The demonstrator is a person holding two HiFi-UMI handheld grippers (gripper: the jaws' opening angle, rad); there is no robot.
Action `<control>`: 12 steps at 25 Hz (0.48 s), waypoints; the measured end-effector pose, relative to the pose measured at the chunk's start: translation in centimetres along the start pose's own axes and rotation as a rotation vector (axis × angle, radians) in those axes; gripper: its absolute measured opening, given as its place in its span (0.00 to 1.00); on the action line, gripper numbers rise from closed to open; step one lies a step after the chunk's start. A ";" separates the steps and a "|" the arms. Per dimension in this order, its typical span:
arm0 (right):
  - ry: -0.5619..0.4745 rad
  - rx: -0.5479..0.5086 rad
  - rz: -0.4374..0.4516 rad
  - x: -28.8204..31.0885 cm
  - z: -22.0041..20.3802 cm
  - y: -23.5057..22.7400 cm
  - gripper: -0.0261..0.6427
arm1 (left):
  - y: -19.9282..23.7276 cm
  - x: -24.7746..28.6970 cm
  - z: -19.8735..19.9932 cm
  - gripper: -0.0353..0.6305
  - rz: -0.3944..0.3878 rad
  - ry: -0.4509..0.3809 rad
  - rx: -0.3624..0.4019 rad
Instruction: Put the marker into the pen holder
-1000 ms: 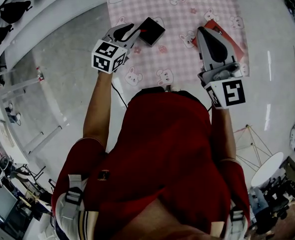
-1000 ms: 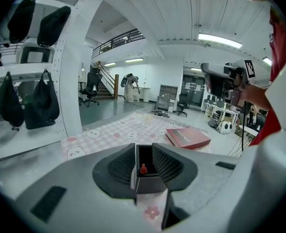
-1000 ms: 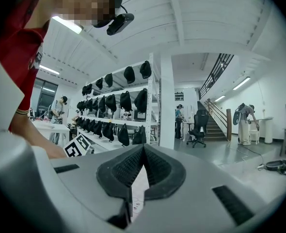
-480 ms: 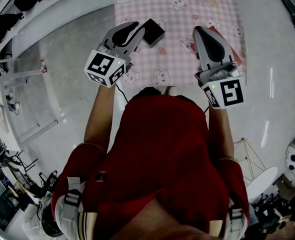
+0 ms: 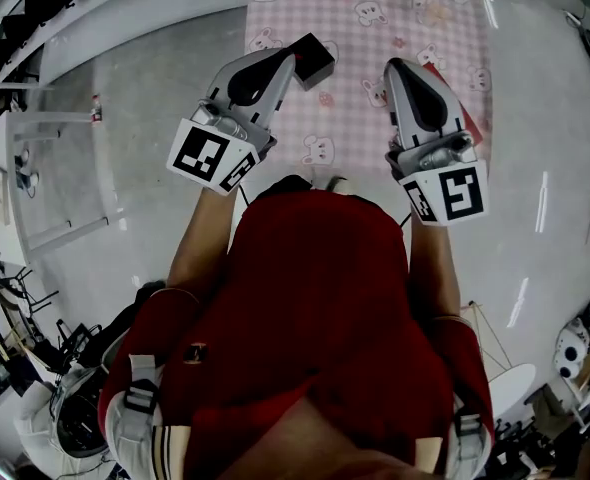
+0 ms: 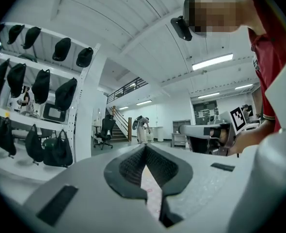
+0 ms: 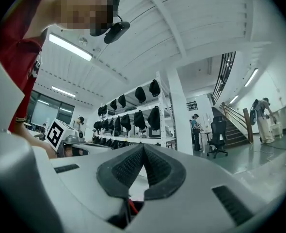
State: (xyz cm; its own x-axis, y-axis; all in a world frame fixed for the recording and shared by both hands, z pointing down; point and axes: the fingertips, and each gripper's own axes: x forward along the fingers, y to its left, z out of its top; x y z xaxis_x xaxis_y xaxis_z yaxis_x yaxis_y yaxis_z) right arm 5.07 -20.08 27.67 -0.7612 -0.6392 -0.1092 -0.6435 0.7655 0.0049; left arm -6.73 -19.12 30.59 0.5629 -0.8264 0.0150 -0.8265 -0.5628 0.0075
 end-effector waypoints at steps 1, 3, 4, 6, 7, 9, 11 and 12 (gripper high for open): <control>-0.007 0.004 0.009 -0.2 0.1 0.2 0.04 | -0.3 -0.2 0.3 0.06 0.010 -0.005 0.003; -0.017 0.011 0.025 -0.5 0.3 0.6 0.04 | -0.9 -0.6 0.8 0.06 0.025 -0.015 0.008; -0.022 0.015 0.032 -0.6 0.4 0.8 0.04 | -1.2 -0.7 1.0 0.06 0.030 -0.019 0.010; -0.031 0.021 0.045 -1.0 0.6 1.1 0.04 | -1.8 -0.9 1.4 0.06 0.037 -0.025 0.014; -0.036 0.024 0.051 -1.1 0.7 1.2 0.04 | -2.0 -0.9 1.6 0.06 0.040 -0.025 0.016; -0.044 0.032 0.060 -1.1 0.7 1.6 0.04 | -2.0 -1.2 1.8 0.06 0.048 -0.024 0.017; -0.046 0.039 0.068 -0.6 0.8 2.0 0.04 | -1.4 -1.6 2.0 0.06 0.058 -0.024 0.014; -0.046 0.040 0.073 -0.3 0.8 2.3 0.04 | -1.0 -1.7 2.1 0.06 0.064 -0.024 0.012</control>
State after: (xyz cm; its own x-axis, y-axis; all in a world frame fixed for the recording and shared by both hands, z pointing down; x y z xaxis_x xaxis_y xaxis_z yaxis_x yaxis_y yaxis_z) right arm 3.88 -18.12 26.94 -0.8010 -0.5781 -0.1552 -0.5818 0.8129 -0.0252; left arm -6.91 -17.18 28.42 0.5088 -0.8608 -0.0086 -0.8609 -0.5088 -0.0043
